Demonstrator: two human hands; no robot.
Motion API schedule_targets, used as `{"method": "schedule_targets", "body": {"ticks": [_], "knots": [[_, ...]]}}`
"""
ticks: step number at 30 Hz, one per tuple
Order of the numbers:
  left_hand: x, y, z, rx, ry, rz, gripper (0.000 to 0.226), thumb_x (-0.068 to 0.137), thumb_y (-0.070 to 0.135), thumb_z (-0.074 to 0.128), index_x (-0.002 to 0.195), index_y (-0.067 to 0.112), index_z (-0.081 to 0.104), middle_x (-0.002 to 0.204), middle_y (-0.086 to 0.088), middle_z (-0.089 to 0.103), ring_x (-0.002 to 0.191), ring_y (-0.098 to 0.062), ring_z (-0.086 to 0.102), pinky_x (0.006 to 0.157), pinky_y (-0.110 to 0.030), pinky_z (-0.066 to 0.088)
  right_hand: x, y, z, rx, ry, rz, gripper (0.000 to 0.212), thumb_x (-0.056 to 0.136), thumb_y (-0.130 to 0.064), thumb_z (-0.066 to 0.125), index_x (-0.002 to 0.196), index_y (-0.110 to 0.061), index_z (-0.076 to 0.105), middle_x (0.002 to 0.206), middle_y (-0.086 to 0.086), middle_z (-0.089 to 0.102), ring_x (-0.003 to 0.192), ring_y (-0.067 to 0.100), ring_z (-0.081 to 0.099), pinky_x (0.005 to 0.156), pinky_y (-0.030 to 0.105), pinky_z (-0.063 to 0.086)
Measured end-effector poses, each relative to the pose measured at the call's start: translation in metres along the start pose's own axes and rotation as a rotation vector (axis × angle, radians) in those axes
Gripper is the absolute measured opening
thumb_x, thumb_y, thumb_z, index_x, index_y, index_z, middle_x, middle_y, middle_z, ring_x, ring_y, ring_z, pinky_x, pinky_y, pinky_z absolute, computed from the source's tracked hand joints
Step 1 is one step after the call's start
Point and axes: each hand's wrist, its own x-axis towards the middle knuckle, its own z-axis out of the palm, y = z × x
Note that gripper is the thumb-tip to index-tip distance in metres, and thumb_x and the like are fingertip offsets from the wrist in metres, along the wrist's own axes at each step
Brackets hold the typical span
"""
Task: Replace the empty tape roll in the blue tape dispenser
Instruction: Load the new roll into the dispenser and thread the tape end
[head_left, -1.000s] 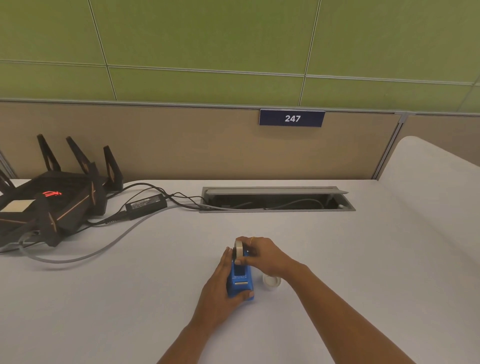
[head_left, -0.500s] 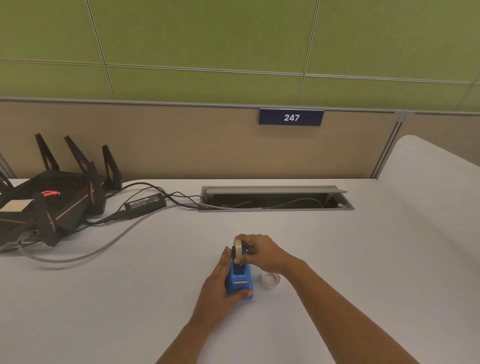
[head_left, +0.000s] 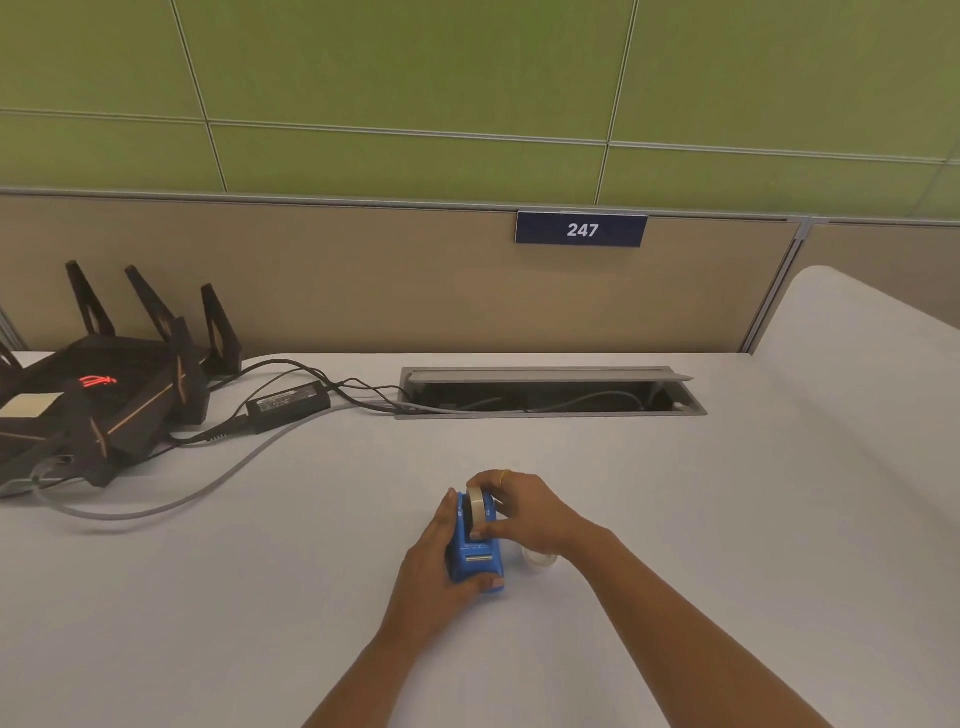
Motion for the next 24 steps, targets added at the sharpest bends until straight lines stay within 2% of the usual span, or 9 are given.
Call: {"method": "schedule_targets", "body": {"ticks": [3, 8, 12, 15, 17, 20, 21, 22, 24], "knots": [[-0.001, 0.002, 0.001, 0.001, -0.004, -0.003, 0.103, 0.068, 0.015, 0.077, 0.141, 0.012, 0.003, 0.149, -0.007, 0.028, 0.132, -0.023, 0.039, 0.11, -0.035, 0.034, -0.001, 0.0, 0.001, 0.017, 0.013, 0.003, 0.052, 0.076, -0.009, 0.072, 0.123, -0.013, 0.049, 0.125, 0.009, 0.056, 0.102, 0.011, 0.05, 0.092, 0.018, 0.04], [0.001, 0.003, 0.002, 0.022, -0.014, 0.0, 0.101, 0.071, 0.013, 0.074, 0.14, 0.009, 0.0, 0.151, -0.009, 0.02, 0.135, -0.023, 0.033, 0.107, -0.025, 0.028, -0.004, 0.003, 0.005, 0.052, 0.039, 0.014, 0.055, 0.077, -0.009, 0.072, 0.126, -0.013, 0.046, 0.128, 0.009, 0.055, 0.115, 0.021, 0.053, 0.102, 0.027, 0.04], [0.001, 0.001, 0.003, 0.051, -0.011, 0.013, 0.1, 0.071, 0.016, 0.074, 0.14, 0.009, 0.001, 0.153, -0.007, 0.014, 0.137, -0.02, 0.027, 0.104, -0.013, 0.021, -0.005, 0.007, 0.01, 0.083, 0.075, -0.004, 0.055, 0.076, -0.011, 0.072, 0.125, -0.014, 0.046, 0.125, 0.007, 0.056, 0.111, 0.018, 0.054, 0.093, 0.016, 0.039], [0.001, -0.003, 0.003, 0.06, 0.005, 0.024, 0.102, 0.069, 0.018, 0.076, 0.14, 0.011, 0.002, 0.153, -0.005, 0.015, 0.137, -0.017, 0.026, 0.097, -0.005, 0.018, -0.008, 0.01, 0.015, 0.136, 0.109, -0.011, 0.055, 0.076, -0.013, 0.073, 0.124, -0.016, 0.046, 0.122, 0.005, 0.056, 0.107, 0.014, 0.054, 0.079, -0.003, 0.04], [0.001, -0.003, 0.002, 0.055, 0.01, 0.023, 0.103, 0.069, 0.018, 0.076, 0.14, 0.011, 0.002, 0.153, -0.005, 0.015, 0.138, -0.017, 0.024, 0.099, -0.008, 0.019, -0.009, 0.011, 0.019, 0.162, 0.121, -0.023, 0.057, 0.076, -0.017, 0.073, 0.125, -0.017, 0.045, 0.121, 0.003, 0.055, 0.104, 0.011, 0.052, 0.076, -0.003, 0.041], [0.0, 0.003, 0.001, 0.022, 0.006, 0.01, 0.103, 0.068, 0.021, 0.076, 0.14, 0.01, 0.003, 0.152, -0.005, 0.016, 0.137, -0.017, 0.026, 0.107, -0.021, 0.025, -0.01, 0.012, 0.022, 0.198, 0.137, -0.018, 0.058, 0.077, -0.024, 0.072, 0.127, -0.019, 0.043, 0.115, -0.006, 0.052, 0.106, 0.008, 0.05, 0.088, 0.011, 0.039], [0.0, 0.006, 0.001, 0.005, -0.002, 0.005, 0.105, 0.067, 0.024, 0.075, 0.14, 0.007, 0.002, 0.152, -0.006, 0.016, 0.136, -0.016, 0.027, 0.109, -0.024, 0.026, -0.01, 0.011, 0.023, 0.222, 0.143, -0.011, 0.055, 0.079, -0.026, 0.07, 0.127, -0.019, 0.044, 0.115, -0.007, 0.052, 0.106, 0.009, 0.05, 0.088, 0.011, 0.039], [-0.001, 0.007, 0.001, -0.009, -0.012, 0.004, 0.105, 0.066, 0.024, 0.074, 0.139, 0.004, 0.001, 0.152, -0.008, 0.015, 0.135, -0.016, 0.027, 0.11, -0.026, 0.026, -0.009, 0.011, 0.024, 0.248, 0.153, -0.004, 0.051, 0.081, -0.028, 0.067, 0.127, -0.019, 0.045, 0.116, -0.006, 0.053, 0.107, 0.009, 0.051, 0.085, 0.008, 0.041], [0.0, 0.007, 0.002, -0.021, -0.027, 0.006, 0.098, 0.071, 0.009, 0.072, 0.139, -0.001, 0.001, 0.151, -0.01, 0.014, 0.137, -0.02, 0.025, 0.111, -0.028, 0.025, -0.009, 0.01, 0.025, 0.309, 0.174, 0.008, 0.041, 0.087, -0.029, 0.059, 0.125, -0.019, 0.048, 0.118, -0.003, 0.055, 0.108, 0.012, 0.053, 0.075, 0.001, 0.044]]}}
